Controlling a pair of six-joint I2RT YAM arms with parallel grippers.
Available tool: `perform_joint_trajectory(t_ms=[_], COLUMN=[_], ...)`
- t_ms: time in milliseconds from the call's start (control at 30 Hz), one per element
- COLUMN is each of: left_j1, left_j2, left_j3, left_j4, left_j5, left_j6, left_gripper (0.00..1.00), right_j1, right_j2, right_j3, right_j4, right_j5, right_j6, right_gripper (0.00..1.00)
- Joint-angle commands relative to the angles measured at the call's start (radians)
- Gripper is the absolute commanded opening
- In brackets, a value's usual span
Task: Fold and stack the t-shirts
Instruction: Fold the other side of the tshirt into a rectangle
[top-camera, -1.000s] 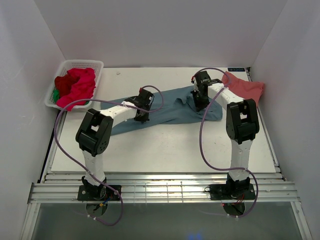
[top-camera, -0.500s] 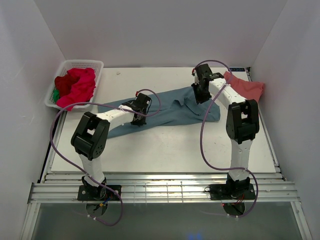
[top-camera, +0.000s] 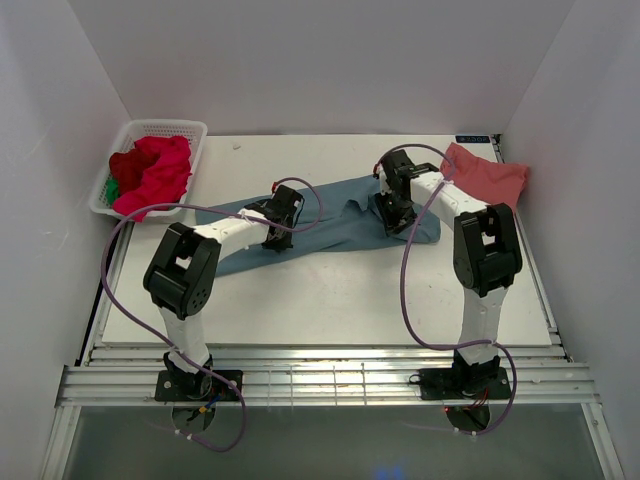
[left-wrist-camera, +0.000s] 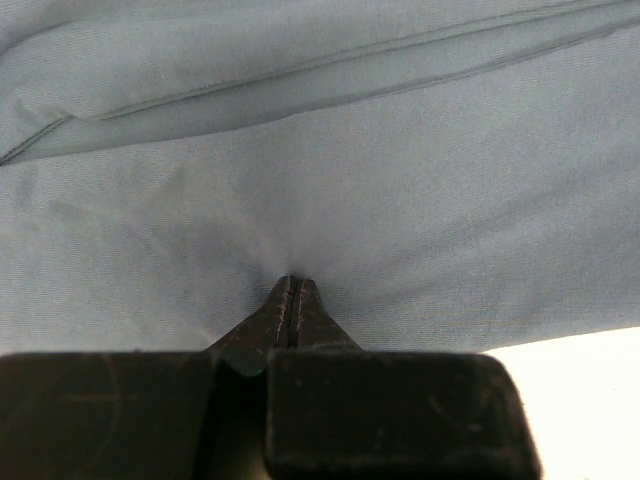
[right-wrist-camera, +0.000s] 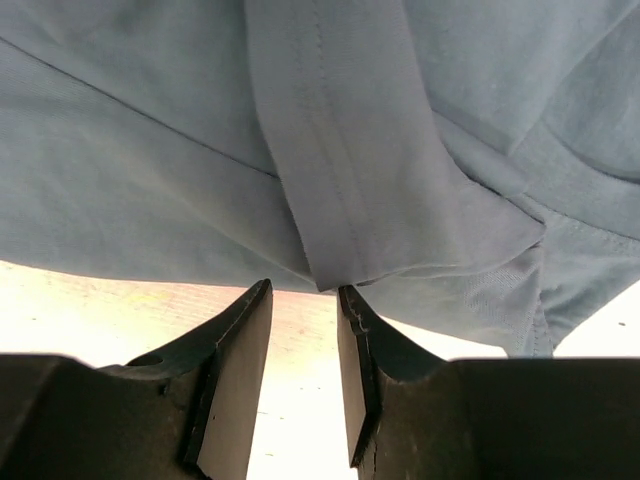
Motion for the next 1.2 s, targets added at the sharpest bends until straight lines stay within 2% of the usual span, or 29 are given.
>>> perform_joint_trajectory(t_ms=[0, 467, 567, 667, 700, 767, 933, 1067, 1167], left_j1=[0.004, 0.004, 0.005, 0.005, 0.005, 0.005, 0.005, 0.005, 0.005], left_j2=[0.012, 0.008, 0.009, 0.006, 0.006, 0.006, 0.011, 0.014, 0.017], left_j3=[0.013, 0.002, 0.004, 0.004, 0.004, 0.005, 0.005, 0.005, 0.007], left_j4=[-0.019, -0.018, -0.016, -0.016, -0.016, -0.016, -0.016, -0.016, -0.018], left_j5=[-0.006, -0.01, -0.014, -0.018, -0.02, -0.021, -0.023, -0.024, -0.021], left_j6=[-0.002, -0.006, -0.004, -0.002, -0.001, 0.001, -0.001, -0.001, -0.001], left_gripper=[0.0, 0.0, 0.0, 0.0, 0.0, 0.0, 0.0, 0.0, 0.0], right_j1=[0.004, 0.007, 0.005, 0.005, 0.005, 0.007, 0.005, 0.004, 0.002], right_j2=[-0.044, 0.059, 0.077, 0.085, 0.085, 0.087, 0.084, 0.094, 0.139], right_j3=[0.009, 0.118, 0.128, 0.13, 0.127, 0.122, 0.127, 0.214, 0.34], right_j4=[0.011, 0.01, 0.01, 0.008, 0.011, 0.015, 0.03, 0.024, -0.004], right_j5=[-0.021, 0.041, 0.044, 0.048, 0.05, 0.061, 0.093, 0.139, 0.16], right_j6=[-0.001, -0.004, -0.004, -0.005, -0.01, -0.016, -0.022, -0.025, -0.037], right_gripper=[0.39, 0.39, 0.34, 0.22, 0.14, 0.08, 0.08, 0.08, 0.08])
